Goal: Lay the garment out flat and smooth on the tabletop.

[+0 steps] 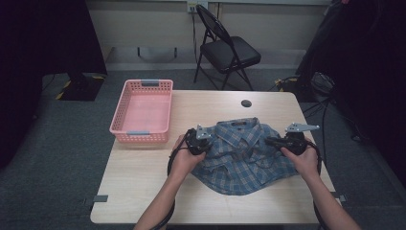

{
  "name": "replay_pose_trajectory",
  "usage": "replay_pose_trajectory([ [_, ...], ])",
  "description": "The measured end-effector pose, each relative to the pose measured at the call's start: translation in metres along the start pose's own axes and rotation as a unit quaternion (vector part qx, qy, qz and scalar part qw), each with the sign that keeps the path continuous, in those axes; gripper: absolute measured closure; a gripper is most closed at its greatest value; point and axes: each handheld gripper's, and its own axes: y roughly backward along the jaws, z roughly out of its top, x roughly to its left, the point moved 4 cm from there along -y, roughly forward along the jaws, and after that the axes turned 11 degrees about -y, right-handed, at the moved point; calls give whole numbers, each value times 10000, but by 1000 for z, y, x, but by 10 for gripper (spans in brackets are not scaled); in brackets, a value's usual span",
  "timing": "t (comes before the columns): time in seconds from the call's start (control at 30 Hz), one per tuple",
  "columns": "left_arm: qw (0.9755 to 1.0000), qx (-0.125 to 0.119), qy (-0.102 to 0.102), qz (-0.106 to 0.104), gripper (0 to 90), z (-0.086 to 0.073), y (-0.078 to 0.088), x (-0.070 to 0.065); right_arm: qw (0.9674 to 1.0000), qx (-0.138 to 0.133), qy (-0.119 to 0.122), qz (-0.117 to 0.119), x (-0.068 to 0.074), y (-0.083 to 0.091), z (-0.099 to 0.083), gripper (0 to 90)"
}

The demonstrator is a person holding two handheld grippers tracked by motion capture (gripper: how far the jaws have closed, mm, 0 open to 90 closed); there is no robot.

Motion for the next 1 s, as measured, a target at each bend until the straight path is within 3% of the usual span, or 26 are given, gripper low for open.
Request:
replay_pose_trajectory([
  [0.3, 9991, -388, -41, 161, 845, 13, 17, 6, 9999, -157, 59, -27, 1, 9, 10, 873],
  [1.0, 9956, -780, -132, 494, 853, 33, 34, 20, 9987, -471, 166, -113, 5, 20, 32, 882],
])
